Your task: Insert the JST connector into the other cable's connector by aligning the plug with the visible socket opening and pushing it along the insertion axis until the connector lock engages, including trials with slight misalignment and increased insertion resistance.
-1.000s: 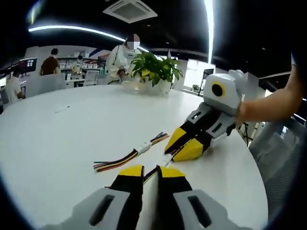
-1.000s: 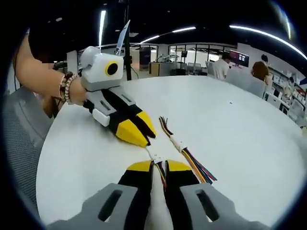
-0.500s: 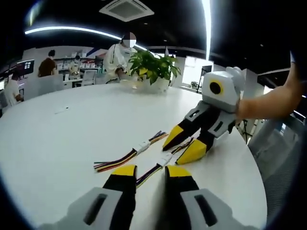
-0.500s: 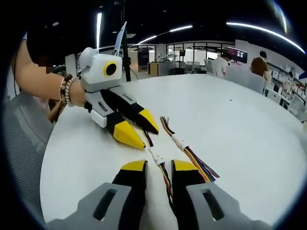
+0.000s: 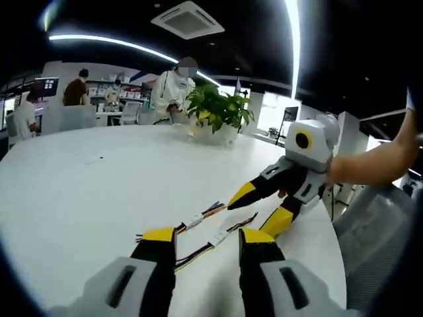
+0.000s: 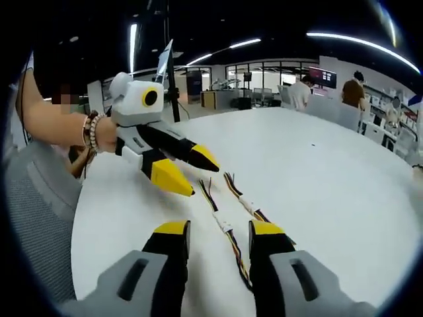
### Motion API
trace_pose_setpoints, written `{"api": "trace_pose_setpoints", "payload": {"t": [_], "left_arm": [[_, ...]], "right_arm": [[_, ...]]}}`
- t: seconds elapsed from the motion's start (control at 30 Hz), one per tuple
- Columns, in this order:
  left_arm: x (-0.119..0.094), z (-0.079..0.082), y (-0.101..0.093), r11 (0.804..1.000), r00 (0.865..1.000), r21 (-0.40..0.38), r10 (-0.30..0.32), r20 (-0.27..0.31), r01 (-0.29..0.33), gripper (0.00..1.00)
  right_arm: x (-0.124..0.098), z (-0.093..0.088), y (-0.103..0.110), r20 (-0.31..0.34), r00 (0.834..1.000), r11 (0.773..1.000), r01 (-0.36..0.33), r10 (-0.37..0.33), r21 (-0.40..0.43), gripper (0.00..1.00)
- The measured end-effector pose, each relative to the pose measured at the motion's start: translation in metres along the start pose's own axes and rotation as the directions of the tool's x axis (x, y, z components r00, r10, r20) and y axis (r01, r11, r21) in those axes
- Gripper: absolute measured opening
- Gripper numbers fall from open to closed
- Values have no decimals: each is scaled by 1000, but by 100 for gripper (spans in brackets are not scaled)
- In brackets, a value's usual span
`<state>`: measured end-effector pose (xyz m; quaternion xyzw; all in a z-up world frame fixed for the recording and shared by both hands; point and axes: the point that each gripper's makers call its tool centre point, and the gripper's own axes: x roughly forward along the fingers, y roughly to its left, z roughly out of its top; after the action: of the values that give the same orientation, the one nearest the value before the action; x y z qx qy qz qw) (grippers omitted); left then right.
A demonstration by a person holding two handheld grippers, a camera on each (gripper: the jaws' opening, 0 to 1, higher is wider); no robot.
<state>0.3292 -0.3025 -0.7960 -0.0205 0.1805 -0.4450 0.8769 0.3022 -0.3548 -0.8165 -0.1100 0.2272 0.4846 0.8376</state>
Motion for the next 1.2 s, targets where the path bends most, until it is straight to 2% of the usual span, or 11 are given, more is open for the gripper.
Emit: {"api": "trace_pose_setpoints", "payload": {"t": [0.13,0.3,0.37,0.57,0.63,0.73,0.83,0.93,1.0,1.07,1.2], "left_arm": [[-10,11,-1,1000,1000,2,17,19,-17,52],[-22,19,-12,999,1000,38,11,12,-12,65],[-27,23,-13,999,1000,38,24,11,-24,68],[-45,41,-11,996,995,27,84,48,-85,88],[-52,45,-10,995,994,22,99,53,-101,90],[-69,51,-6,985,985,42,163,59,-166,90],[-83,58,-11,983,982,52,170,82,-174,92],[-96,62,-14,979,977,51,192,96,-198,97],[-107,63,-15,977,973,36,208,96,-212,99],[-118,68,-13,971,964,24,234,129,-239,99],[-140,79,-20,966,949,-13,256,184,-258,99]], "right_arm": [[-9,8,2,7,1000,1000,16,-16,-10,37],[-19,21,7,25,999,999,27,-26,-32,38],[-21,25,9,28,999,999,31,-31,-33,40],[-33,38,13,47,998,998,52,-51,-29,49],[-38,44,14,56,997,998,60,-59,-24,53],[-46,53,16,83,994,997,76,-73,-28,59],[-54,60,16,105,990,995,94,-91,-25,65],[-61,66,14,125,984,992,126,-123,-15,75],[-66,69,13,138,979,989,150,-148,-1,86],[-72,73,14,155,974,986,166,-164,-2,93],[-82,75,15,168,966,980,199,-196,1,99]]}}
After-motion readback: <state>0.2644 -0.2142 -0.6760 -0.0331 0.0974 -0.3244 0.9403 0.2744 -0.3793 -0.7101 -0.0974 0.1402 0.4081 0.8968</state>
